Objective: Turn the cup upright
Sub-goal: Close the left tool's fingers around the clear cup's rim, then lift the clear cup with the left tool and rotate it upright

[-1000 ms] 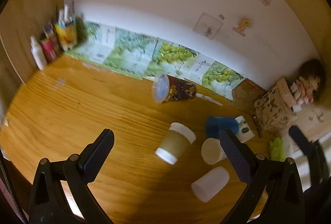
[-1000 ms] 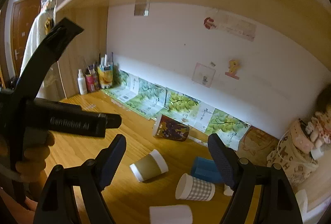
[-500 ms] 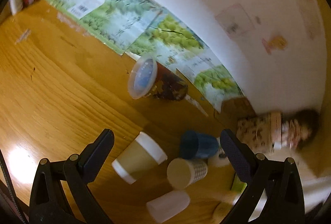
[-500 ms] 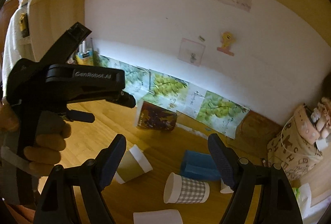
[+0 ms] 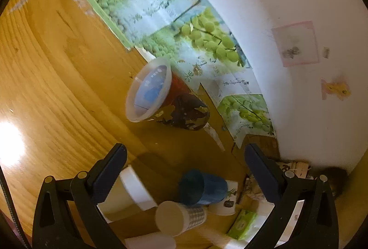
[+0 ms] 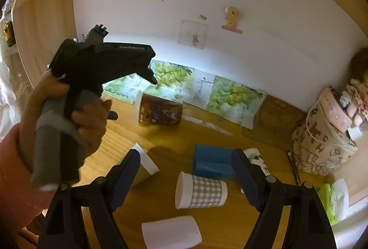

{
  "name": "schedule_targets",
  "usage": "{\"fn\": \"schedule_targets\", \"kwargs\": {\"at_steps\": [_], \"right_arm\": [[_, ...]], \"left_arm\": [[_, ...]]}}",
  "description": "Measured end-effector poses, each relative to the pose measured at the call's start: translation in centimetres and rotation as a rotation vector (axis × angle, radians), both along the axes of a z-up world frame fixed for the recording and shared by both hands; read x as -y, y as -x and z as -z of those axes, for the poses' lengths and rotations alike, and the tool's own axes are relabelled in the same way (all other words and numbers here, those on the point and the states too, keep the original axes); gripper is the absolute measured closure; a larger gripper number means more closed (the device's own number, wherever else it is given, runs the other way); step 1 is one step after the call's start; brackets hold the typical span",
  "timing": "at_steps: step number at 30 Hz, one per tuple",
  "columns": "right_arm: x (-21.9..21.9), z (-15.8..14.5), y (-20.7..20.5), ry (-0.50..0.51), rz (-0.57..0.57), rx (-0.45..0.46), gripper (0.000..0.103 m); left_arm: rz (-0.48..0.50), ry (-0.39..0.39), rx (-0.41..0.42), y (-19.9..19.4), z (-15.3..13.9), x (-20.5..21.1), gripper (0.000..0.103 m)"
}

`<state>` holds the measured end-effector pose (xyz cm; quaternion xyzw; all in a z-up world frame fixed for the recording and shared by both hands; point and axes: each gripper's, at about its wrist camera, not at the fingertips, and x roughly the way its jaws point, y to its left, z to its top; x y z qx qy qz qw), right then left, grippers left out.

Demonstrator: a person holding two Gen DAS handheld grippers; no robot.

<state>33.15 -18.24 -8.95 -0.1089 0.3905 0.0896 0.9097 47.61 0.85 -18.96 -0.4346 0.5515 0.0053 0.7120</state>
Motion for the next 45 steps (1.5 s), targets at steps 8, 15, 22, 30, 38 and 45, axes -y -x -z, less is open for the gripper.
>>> {"fn": "schedule_targets", "kwargs": {"at_steps": [8, 15, 22, 30, 38, 45], "right_arm": [[1.0, 0.2, 0.7, 0.019, 0.066, -0.023, 0.021], [1.8, 0.3, 1.4, 0.028, 0.13, -0.038, 0.021], [2.5, 1.0, 1.3, 0.023, 0.168, -0.05, 0.021], [1.9, 1.6, 0.9, 0.006, 0.171, -0.057, 0.021], [1.5, 1.9, 0.7, 0.0, 0.177, -0.067, 0.021], [1.5, 2.0, 0.7, -0.008, 0.19, -0.072, 0.021]], "left_arm": [[-0.067, 0.023, -0.054, -2.1, 2.2, 0.7, 0.001], [-0.115, 0.053, -0.103, -3.7, 4.3, 0.5, 0.001], [-0.146, 0.059, -0.135, -4.8, 5.9, -0.4, 0.001], [-0.154, 0.081, -0.158, -5.9, 7.1, -1.6, 0.002], [-0.146, 0.105, -0.174, -6.3, 8.0, -3.0, 0.008], [-0.136, 0.144, -0.197, -6.6, 9.1, -3.1, 0.02]]}}
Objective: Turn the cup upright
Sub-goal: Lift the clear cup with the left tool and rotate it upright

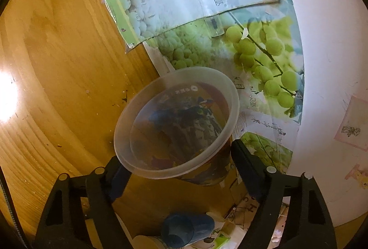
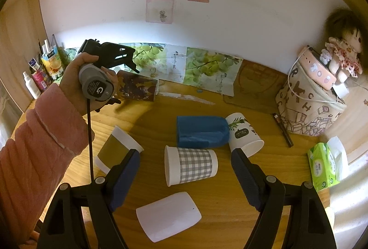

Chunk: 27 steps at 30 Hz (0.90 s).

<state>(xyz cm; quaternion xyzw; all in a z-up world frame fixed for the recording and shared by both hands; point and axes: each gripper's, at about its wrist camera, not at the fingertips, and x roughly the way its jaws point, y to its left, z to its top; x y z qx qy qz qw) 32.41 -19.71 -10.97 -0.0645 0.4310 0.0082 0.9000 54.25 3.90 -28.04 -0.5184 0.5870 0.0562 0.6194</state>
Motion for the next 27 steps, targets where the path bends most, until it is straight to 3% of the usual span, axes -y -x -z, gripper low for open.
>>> {"fn": "schedule_targets", "kwargs": {"at_steps": [10, 20, 27], "right_arm": [[0.0, -0.1, 0.8, -0.01, 0.001, 0.01, 0.021], [0.4, -0.2, 2.7, -0.047, -0.02, 0.042, 0.021], [0.6, -0.6, 4.6, -0.087, -0.062, 0.08, 0.021]], "left_arm": [[0.03, 0.005, 0.013, 0.3, -0.3, -1.0, 0.025], [0.106, -0.011, 0.099, 1.2, -4.1, -3.0, 0.027], [0.173, -0.063, 0.146, 3.2, -6.9, -3.9, 0.027]]}}
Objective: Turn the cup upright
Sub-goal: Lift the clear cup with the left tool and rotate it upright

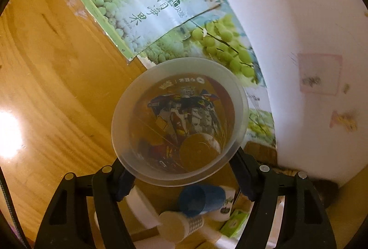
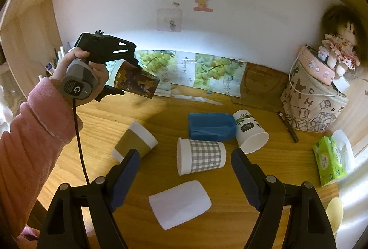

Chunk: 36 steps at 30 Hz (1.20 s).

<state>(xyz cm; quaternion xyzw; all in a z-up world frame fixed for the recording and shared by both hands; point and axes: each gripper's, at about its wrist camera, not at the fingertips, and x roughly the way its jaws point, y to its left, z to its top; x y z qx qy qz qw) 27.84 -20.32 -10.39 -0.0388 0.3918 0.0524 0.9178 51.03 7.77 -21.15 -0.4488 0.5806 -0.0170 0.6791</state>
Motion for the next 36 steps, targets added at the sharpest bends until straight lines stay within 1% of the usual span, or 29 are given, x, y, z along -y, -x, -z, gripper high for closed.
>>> {"fn": "schedule_targets", "kwargs": {"at_steps": [4, 5, 7, 9, 15, 18, 23, 28, 32, 36], "right_arm": [[0.0, -0.3, 1.3, -0.016, -0.032, 0.022, 0.021], [0.0, -0.4, 1.7, -0.02, -0.041, 0.029, 0.021], [0.0, -0.6, 2.3, -0.028, -0.056, 0.039, 0.021], [0.1, -0.7, 3.1, -0.036, -0.07, 0.052, 0.021], [0.8, -1.2, 5.6, -0.061, -0.112, 0.089, 0.021], [1.2, -1.2, 6.9, -0.075, -0.125, 0.107, 0.021], [2.0, -1.0, 9.4, -0.087, -0.143, 0.126, 0.021], [2.8, -1.0, 11.7, -0.111, -0.147, 0.146, 0.021], [3.2, -0.7, 13.2, -0.131, -0.151, 0.152, 0.021], [3.2, -0.3, 14.7, -0.141, -0.154, 0.148, 0.021]], "left_arm": [[0.043, -0.028, 0.034, 1.9, -1.8, -0.7, 0.027], [0.051, -0.032, 0.045, 3.1, -2.0, 0.5, 0.027], [0.07, -0.047, 0.068, 4.7, -3.0, 0.6, 0.027], [0.09, -0.081, 0.091, 6.0, -4.2, 0.9, 0.027], [0.139, -0.112, 0.122, 9.2, -6.3, 2.6, 0.027], [0.176, -0.144, 0.138, 11.2, -7.7, 3.7, 0.027], [0.266, -0.174, 0.163, 15.0, -8.5, 4.7, 0.027], [0.342, -0.225, 0.159, 18.5, -8.9, 5.8, 0.027], [0.402, -0.242, 0.133, 20.7, -9.3, 7.1, 0.027], [0.471, -0.286, 0.1, 22.3, -9.1, 8.6, 0.027]]}}
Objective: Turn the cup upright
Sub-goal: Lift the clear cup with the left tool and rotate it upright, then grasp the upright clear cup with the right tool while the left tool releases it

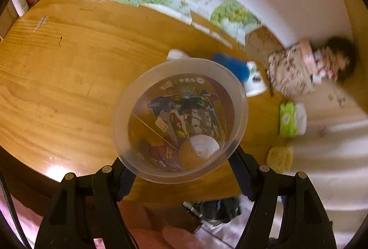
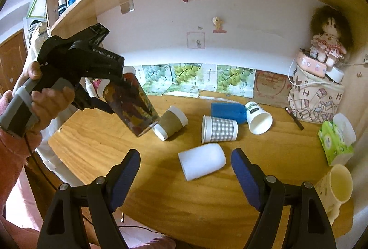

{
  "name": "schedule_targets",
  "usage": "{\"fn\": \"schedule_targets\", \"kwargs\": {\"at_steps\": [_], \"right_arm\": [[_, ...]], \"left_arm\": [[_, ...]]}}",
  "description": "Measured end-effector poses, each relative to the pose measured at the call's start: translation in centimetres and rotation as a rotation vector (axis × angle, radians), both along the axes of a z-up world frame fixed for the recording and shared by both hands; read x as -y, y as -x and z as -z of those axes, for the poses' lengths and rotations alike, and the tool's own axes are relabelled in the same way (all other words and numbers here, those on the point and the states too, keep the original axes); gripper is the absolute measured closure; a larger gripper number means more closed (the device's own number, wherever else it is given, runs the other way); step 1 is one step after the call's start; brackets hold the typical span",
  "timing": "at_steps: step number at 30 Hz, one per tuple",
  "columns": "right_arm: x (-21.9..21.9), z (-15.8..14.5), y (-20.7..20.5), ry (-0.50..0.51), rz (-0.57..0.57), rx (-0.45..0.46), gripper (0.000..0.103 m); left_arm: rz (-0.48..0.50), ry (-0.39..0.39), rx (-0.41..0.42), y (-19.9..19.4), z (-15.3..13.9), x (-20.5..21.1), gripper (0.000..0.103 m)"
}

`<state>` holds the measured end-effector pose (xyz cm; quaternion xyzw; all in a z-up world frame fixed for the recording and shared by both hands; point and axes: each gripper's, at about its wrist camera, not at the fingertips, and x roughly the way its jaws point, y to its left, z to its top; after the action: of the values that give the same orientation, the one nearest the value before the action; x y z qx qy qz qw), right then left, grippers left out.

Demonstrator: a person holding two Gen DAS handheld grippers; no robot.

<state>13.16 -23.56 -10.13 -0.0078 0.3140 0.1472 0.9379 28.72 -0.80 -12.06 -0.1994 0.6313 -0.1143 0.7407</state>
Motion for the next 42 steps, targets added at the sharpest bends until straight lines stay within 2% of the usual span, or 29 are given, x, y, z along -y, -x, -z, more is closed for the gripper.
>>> {"fn": "schedule_targets", "kwargs": {"at_steps": [10, 18, 31, 42], "right_arm": [[-0.2, 1.6, 1.4, -0.026, 0.007, -0.054, 0.021], [-1.2, 2.9, 0.9, -0.028, 0.05, -0.104, 0.021], [-4.4, 5.3, -1.6, -0.057, 0.175, -0.192, 0.021], [-6.7, 6.7, -3.2, -0.091, 0.275, -0.276, 0.021]], "left_arm": [[0.169, -0.093, -0.094, 2.2, 1.7, 2.5, 0.027], [0.333, -0.145, -0.16, 2.1, 4.1, 3.7, 0.027], [0.576, -0.137, -0.296, -0.2, 8.7, 4.4, 0.027], [0.686, -0.139, -0.374, -2.3, 11.8, 4.8, 0.027]]}}
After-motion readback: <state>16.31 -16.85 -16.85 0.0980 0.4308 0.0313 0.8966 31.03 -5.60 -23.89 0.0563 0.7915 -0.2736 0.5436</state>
